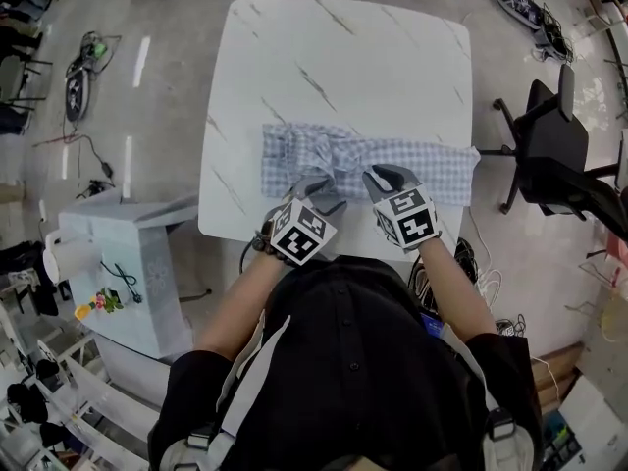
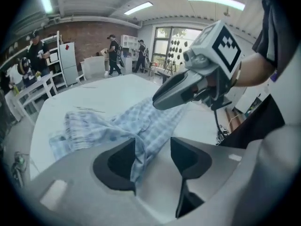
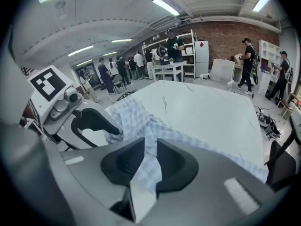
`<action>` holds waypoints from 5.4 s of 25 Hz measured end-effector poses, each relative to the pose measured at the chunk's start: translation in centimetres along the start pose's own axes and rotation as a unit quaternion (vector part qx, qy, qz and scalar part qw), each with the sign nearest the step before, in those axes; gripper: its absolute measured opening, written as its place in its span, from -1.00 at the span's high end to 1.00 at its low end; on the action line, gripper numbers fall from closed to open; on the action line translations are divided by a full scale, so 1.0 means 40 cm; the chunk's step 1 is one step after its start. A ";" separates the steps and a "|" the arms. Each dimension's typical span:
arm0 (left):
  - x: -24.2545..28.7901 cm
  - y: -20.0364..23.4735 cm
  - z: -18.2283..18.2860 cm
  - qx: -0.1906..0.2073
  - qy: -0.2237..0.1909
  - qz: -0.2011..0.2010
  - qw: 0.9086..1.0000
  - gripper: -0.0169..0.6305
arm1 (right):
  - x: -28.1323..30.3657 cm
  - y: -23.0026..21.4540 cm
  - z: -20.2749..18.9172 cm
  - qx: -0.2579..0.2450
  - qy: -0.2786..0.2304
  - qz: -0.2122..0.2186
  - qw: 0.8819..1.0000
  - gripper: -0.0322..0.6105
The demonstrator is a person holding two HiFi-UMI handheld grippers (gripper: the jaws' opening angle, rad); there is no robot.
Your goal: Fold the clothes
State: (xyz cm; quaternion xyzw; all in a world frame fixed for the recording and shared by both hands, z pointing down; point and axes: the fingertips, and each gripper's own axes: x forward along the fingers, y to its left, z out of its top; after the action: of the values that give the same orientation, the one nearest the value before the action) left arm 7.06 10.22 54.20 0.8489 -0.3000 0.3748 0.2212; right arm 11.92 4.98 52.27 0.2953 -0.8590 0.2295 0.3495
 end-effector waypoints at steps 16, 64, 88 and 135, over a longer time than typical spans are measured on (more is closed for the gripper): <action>-0.171 0.253 -0.115 -0.190 -0.045 -0.022 0.980 0.19 | 0.198 0.243 0.228 -0.022 0.006 0.039 0.999 -0.01; -0.041 0.085 0.028 -0.091 -0.003 -0.123 0.988 0.27 | 0.029 -0.044 -0.009 0.232 -0.054 0.058 0.969 0.54; -0.060 0.155 -0.067 -0.119 0.046 -0.025 0.992 0.27 | 0.058 -0.039 0.008 0.289 -0.018 0.090 0.953 0.68; -0.087 0.308 -0.161 -0.249 0.054 0.027 0.967 0.19 | 0.089 0.034 0.092 0.005 0.017 0.034 0.999 0.32</action>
State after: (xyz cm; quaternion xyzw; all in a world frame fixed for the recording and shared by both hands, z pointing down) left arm -6.36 6.37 57.38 0.7369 -0.3947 0.3394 0.4314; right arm 7.23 2.53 52.23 0.2639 -0.8612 0.2502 0.3552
